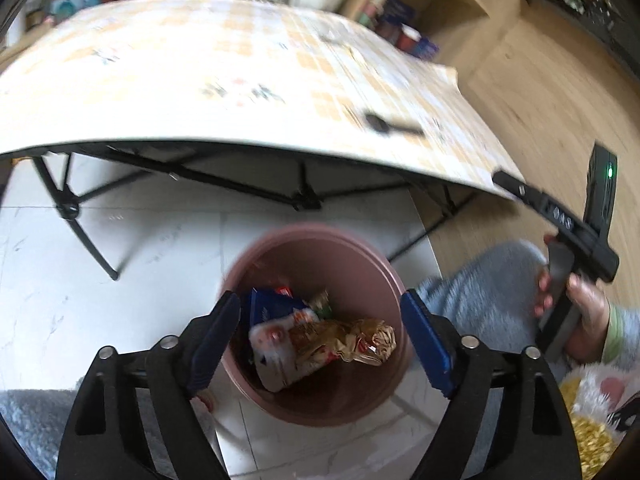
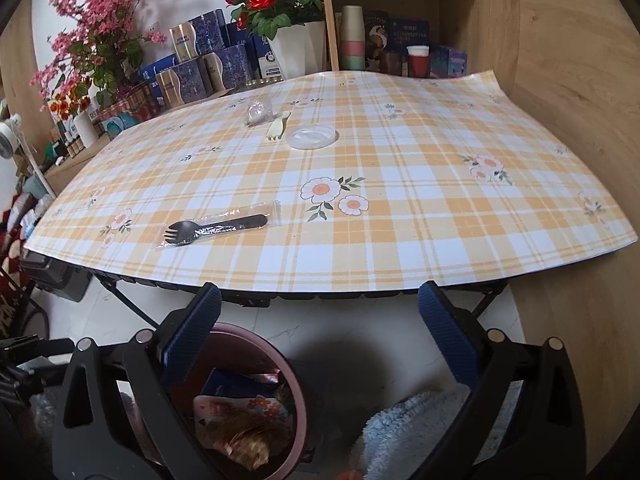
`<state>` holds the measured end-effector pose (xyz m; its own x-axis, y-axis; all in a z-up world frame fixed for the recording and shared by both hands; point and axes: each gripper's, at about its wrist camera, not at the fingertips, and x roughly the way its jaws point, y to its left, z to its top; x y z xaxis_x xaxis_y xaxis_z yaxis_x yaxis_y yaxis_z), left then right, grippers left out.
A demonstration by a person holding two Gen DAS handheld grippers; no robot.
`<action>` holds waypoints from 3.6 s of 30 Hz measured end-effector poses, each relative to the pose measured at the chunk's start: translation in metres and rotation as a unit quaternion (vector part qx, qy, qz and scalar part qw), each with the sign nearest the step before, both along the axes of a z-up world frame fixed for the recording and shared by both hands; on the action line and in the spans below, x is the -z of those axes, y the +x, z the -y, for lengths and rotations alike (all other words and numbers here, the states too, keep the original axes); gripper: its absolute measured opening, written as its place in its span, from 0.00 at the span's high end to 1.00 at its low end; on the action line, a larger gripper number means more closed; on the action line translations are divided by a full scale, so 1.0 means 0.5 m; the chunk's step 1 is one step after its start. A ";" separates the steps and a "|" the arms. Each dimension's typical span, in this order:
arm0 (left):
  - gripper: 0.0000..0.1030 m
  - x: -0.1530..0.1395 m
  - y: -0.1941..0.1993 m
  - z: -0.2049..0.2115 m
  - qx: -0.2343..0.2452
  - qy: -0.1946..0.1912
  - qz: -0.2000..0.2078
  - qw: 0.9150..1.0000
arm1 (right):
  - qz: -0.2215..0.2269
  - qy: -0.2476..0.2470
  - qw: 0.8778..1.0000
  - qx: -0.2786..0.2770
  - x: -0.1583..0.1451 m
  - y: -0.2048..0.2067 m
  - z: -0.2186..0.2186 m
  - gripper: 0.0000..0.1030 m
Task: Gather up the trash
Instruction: 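Move the left gripper to the table and grasp the clear plastic wrapper, then grasp the white plastic fork with the right gripper while the left holds the wrapper, then carry the wrapper and white fork with both grippers down over the bin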
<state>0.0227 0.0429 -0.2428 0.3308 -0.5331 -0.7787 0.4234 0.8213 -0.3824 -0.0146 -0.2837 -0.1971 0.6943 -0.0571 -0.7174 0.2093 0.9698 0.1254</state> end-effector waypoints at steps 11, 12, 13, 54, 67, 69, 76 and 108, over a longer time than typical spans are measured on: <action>0.15 -0.086 0.068 -0.010 -0.052 0.043 0.095 0.993 | 0.000 0.017 0.998 0.062 -0.007 0.028 0.060 0.06; 0.15 -0.096 0.082 -0.006 -0.051 0.040 0.106 0.992 | 0.002 0.024 0.998 0.058 -0.009 0.034 0.066 0.06; 0.15 -0.106 0.096 -0.002 -0.050 0.039 0.115 0.991 | 0.005 0.027 0.998 0.055 -0.012 0.040 0.070 0.06; 0.77 -0.049 0.700 0.434 0.105 0.086 0.111 0.985 | -0.013 0.110 0.993 0.033 -0.001 0.220 0.245 0.06; 0.78 -0.115 0.524 0.192 0.029 0.017 0.091 0.995 | -0.025 0.053 0.992 -0.115 -0.029 0.498 0.109 0.20; 0.78 -0.123 0.489 0.151 0.003 0.013 0.091 0.996 | -0.044 0.055 0.990 -0.125 -0.013 0.560 0.086 0.25; 0.78 -0.136 0.385 0.037 -0.066 -0.010 0.079 0.995 | -0.090 0.056 0.990 -0.092 0.030 0.674 0.044 0.34; 0.78 -0.181 0.174 0.037 -0.009 -0.013 0.110 0.994 | 0.054 0.134 0.984 -0.103 -0.124 0.272 -0.004 0.81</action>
